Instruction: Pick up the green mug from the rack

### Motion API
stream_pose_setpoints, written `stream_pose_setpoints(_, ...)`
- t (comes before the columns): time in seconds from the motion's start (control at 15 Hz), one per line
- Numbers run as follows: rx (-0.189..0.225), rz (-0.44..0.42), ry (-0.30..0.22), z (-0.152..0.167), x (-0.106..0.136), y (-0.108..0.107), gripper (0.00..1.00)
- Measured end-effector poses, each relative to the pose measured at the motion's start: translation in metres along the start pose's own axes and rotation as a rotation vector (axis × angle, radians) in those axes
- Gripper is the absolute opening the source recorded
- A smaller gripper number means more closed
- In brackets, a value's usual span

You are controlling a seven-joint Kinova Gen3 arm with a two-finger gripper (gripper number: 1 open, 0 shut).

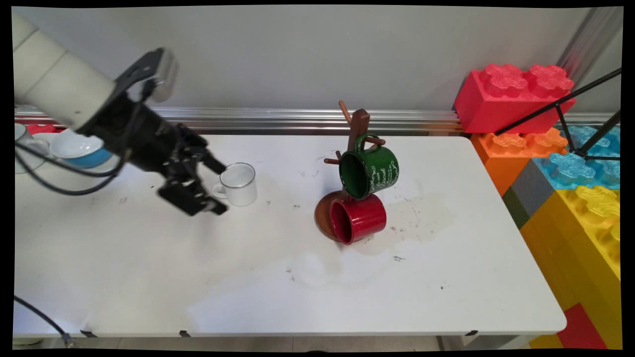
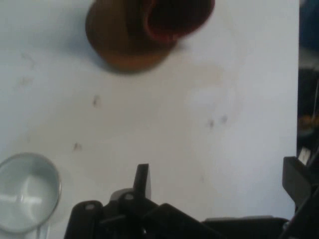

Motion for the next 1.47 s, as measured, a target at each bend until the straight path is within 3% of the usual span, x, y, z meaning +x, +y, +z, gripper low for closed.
stream_pose_setpoints(0.47,0.013,-0.140,0.080,0.028,0.071,0.034,1.00)
stream_pose_setpoints(0.67,0.013,-0.181,0.104,0.038,0.091,0.044,1.00)
stream_pose_setpoints(1.0,0.022,-0.245,0.143,0.055,0.116,0.055,1.00)
stream_pose_setpoints(1.47,0.036,-0.291,0.168,0.076,0.128,0.053,1.00)
